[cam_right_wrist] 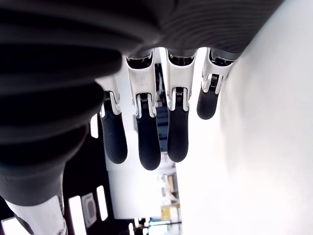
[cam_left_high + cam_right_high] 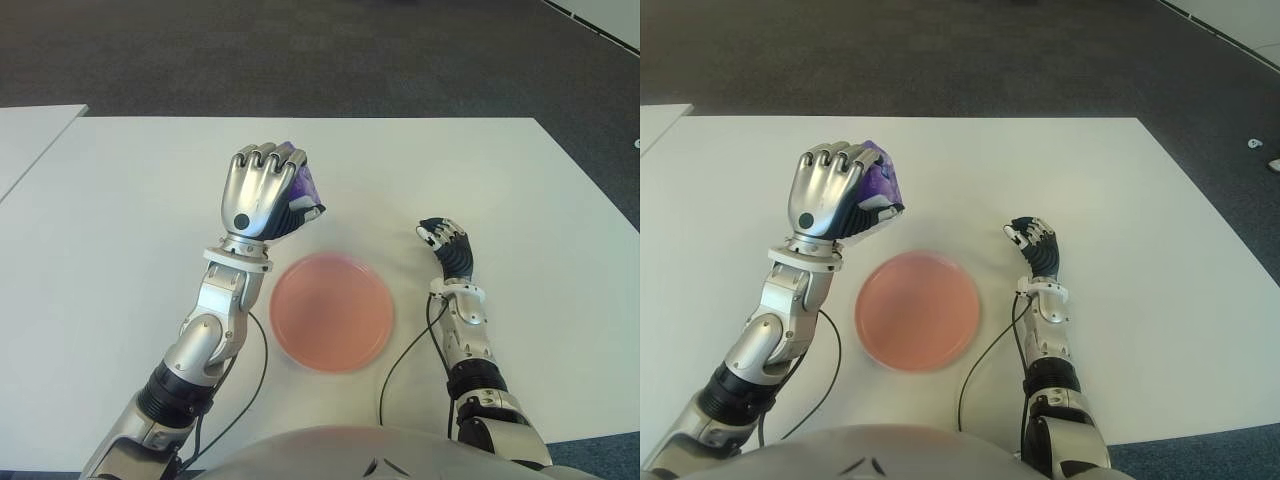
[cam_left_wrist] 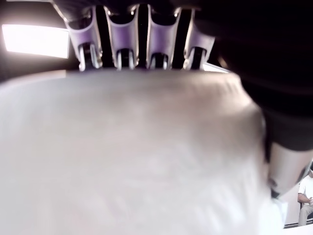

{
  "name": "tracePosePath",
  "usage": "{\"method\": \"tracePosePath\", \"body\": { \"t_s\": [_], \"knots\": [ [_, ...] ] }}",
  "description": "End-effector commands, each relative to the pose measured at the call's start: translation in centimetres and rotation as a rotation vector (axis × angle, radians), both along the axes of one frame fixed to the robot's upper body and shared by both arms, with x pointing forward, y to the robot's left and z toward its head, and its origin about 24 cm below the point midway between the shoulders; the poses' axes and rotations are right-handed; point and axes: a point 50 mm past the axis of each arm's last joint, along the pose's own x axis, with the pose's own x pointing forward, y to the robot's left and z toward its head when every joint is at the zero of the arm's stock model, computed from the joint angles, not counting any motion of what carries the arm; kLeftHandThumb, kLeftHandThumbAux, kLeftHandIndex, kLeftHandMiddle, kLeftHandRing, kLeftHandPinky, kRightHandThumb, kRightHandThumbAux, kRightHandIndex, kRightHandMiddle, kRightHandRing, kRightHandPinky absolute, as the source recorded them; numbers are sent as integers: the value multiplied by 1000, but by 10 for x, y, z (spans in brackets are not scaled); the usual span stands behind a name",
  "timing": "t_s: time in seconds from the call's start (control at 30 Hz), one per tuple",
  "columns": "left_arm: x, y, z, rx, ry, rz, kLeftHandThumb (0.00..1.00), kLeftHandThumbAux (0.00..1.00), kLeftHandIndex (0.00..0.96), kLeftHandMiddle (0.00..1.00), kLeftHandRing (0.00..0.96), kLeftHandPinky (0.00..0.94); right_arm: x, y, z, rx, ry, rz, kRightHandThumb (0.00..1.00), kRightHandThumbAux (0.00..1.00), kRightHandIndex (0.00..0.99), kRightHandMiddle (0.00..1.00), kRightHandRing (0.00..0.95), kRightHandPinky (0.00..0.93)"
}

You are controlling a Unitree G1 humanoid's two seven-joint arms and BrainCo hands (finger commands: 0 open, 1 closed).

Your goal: Put the tissue paper into the plate.

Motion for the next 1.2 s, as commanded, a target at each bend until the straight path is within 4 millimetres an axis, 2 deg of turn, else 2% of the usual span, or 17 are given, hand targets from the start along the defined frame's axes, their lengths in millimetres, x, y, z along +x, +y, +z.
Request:
{"method": "tracePosePath", "body": {
  "t_s": [0.03,0.53,1.2],
  "knots": [
    [-10,-7,-2,17,-5,-22,858,660,415,547,885,868,-32,9,-50,76,249,-11,694,726,411,411,344,192],
    [-25,-17,-6,-11,24,-52,859,660,414,547,869,862,-27,11,-53,68,256,0,692,725,410,403,323,138],
    [-51,-20,-12,-7,86,-76,858,661,411,550,863,865,-22,15,-55,72,251,-16,692,725,409,412,346,174]
  ]
}}
